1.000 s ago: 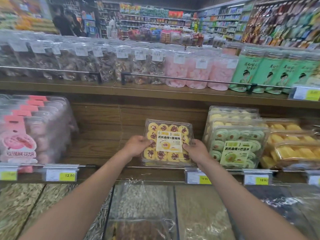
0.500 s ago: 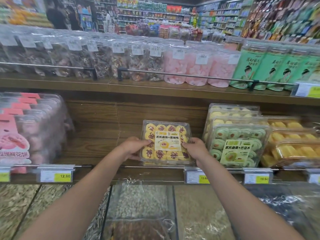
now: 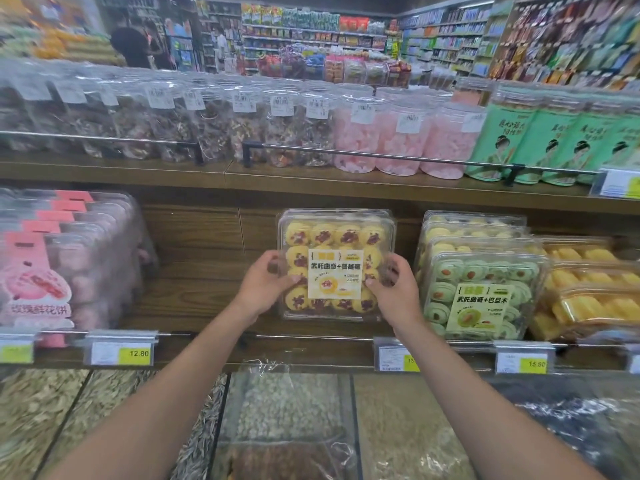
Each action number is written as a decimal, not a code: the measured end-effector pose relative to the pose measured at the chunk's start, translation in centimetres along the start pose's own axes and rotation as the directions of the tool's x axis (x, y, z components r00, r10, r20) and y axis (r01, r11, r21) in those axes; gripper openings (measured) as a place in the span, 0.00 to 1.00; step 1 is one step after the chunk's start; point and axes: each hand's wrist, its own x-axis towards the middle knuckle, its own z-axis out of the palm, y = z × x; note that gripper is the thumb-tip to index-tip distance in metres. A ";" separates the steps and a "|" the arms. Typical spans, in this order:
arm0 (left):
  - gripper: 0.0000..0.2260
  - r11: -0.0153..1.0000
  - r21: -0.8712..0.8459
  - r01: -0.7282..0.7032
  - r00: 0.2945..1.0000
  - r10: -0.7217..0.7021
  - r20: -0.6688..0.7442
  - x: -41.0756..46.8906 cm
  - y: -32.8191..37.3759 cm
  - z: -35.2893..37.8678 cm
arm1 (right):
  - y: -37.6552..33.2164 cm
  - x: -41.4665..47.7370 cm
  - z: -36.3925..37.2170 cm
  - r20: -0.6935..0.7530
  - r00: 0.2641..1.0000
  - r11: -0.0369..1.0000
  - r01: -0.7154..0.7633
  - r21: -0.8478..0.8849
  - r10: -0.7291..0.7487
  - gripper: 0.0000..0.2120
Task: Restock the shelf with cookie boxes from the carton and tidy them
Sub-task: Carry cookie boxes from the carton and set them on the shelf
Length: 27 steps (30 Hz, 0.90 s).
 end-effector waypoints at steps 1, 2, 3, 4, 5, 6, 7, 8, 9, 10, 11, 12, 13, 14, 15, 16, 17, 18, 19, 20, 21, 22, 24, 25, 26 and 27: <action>0.21 1.000 0.006 -0.020 1.000 0.020 -0.019 0.1 0.1 0.3 | 0.3 0.2 0.1 -0.018 1.000 1.000 0.014 -0.012 -0.014 0.28; 0.22 0.999 0.019 -0.034 0.999 0.035 -0.037 0.3 0.1 0.6 | 0.3 0.2 0.3 -0.043 0.999 0.999 0.029 -0.020 -0.030 0.28; 0.22 0.998 0.028 -0.049 0.998 0.050 -0.046 0.4 0.2 0.9 | 0.6 0.4 0.5 -0.069 0.997 0.999 0.042 -0.017 -0.043 0.29; 0.22 0.997 0.035 -0.062 0.997 0.063 -0.052 0.6 0.2 1.3 | 0.7 0.6 0.6 -0.087 0.995 0.999 0.044 -0.005 -0.045 0.29; 0.23 0.996 0.039 -0.074 0.995 0.077 -0.057 0.8 0.2 1.6 | 0.9 0.9 0.8 -0.098 0.994 0.999 0.038 0.016 -0.037 0.30; 0.23 0.995 0.046 -0.083 0.994 0.086 -0.065 1.2 0.2 1.9 | 0.9 1.1 0.8 -0.103 0.994 0.999 0.030 0.032 -0.027 0.31; 0.23 0.995 0.055 -0.087 0.993 0.091 -0.074 1.5 0.2 2.1 | 1.0 1.4 0.9 -0.103 0.994 0.999 0.024 0.043 -0.019 0.31; 0.23 0.994 0.065 -0.086 0.992 0.091 -0.084 1.9 0.2 2.3 | 1.0 1.7 0.9 -0.099 0.995 0.999 0.017 0.049 -0.012 0.32; 0.24 0.993 0.073 -0.088 0.991 0.094 -0.091 2.2 0.3 2.5 | 1.1 2.0 1.0 -0.094 0.996 0.998 0.013 0.056 -0.007 0.32; 0.24 0.993 0.078 -0.089 0.991 0.096 -0.094 2.5 0.4 2.7 | 1.2 2.4 1.1 -0.094 0.996 0.998 0.008 0.057 -0.003 0.32; 0.25 0.993 0.082 -0.088 0.991 0.096 -0.095 2.8 0.5 2.8 | 1.3 2.7 1.2 -0.095 0.995 0.999 0.006 0.054 -0.001 0.33; 0.26 0.993 0.085 -0.083 0.992 0.091 -0.092 3.0 0.5 2.9 | 1.4 3.0 1.3 -0.096 0.995 0.999 0.006 0.047 -0.001 0.33; 0.27 0.994 0.083 -0.077 0.993 0.084 -0.083 3.1 0.4 2.9 | 1.6 3.3 1.5 -0.098 0.995 0.999 0.004 0.038 -0.001 0.34; 0.28 0.994 0.083 -0.071 0.995 0.076 -0.070 3.2 0.3 2.9 | 1.7 3.5 1.6 -0.100 0.995 1.000 0.001 0.030 0.002 0.34; 0.29 0.995 0.082 -0.064 0.996 0.069 -0.056 3.2 0.2 2.9 | 1.9 3.6 1.7 -0.103 0.995 1.000 -0.004 0.021 0.006 0.34; 0.30 0.995 0.080 -0.058 0.997 0.062 -0.043 3.2 0.1 2.9 | 2.0 3.6 1.8 -0.106 0.994 1.000 -0.007 0.009 0.008 0.34; 0.30 0.995 0.080 -0.055 0.998 0.058 -0.032 3.2 0.0 2.8 | 2.2 3.6 1.9 -0.109 0.994 1.000 -0.012 0.002 0.012 0.34; 0.30 0.995 0.081 -0.055 0.998 0.058 -0.024 3.2 -0.1 2.7 | 2.2 3.4 2.0 -0.110 0.994 1.000 -0.020 0.002 0.020 0.34; 0.30 0.995 0.085 -0.059 0.998 0.061 -0.018 3.1 -0.2 2.7 | 2.3 3.3 2.1 -0.113 0.993 1.000 -0.024 0.006 0.024 0.34; 0.30 0.994 0.090 -0.064 0.998 0.065 -0.012 3.1 -0.3 2.6 | 2.4 3.2 2.1 -0.115 0.993 1.000 -0.025 0.006 0.026 0.34; 0.31 0.993 0.095 -0.068 0.998 0.069 -0.007 3.1 -0.3 2.5 | 2.6 3.1 2.2 -0.116 0.993 1.000 -0.026 0.001 0.025 0.35; 0.31 0.993 0.098 -0.071 0.997 0.072 -0.003 3.0 -0.4 2.5 | 2.6 2.9 2.2 -0.115 0.993 1.000 -0.028 -0.009 0.027 0.35; 0.32 0.992 0.099 -0.074 0.997 0.074 0.001 3.0 -0.4 2.5 | 2.5 2.7 2.2 -0.111 0.993 0.999 -0.041 -0.024 0.039 0.36; 0.33 0.993 0.098 -0.072 0.997 0.072 0.003 2.9 -0.3 2.4 | 2.6 2.6 2.2 -0.115 0.992 0.998 -0.049 -0.031 0.045 0.37; 0.34 0.993 0.098 -0.070 0.998 0.070 0.004 2.9 -0.3 2.4 | 2.6 2.5 2.2 -0.116 0.992 0.997 -0.059 -0.041 0.054 0.38; 0.35 0.992 0.101 -0.069 0.998 0.069 0.006 2.8 -0.4 2.3 | 2.6 2.4 2.2 -0.114 0.992 0.996 -0.064 -0.055 0.058 0.39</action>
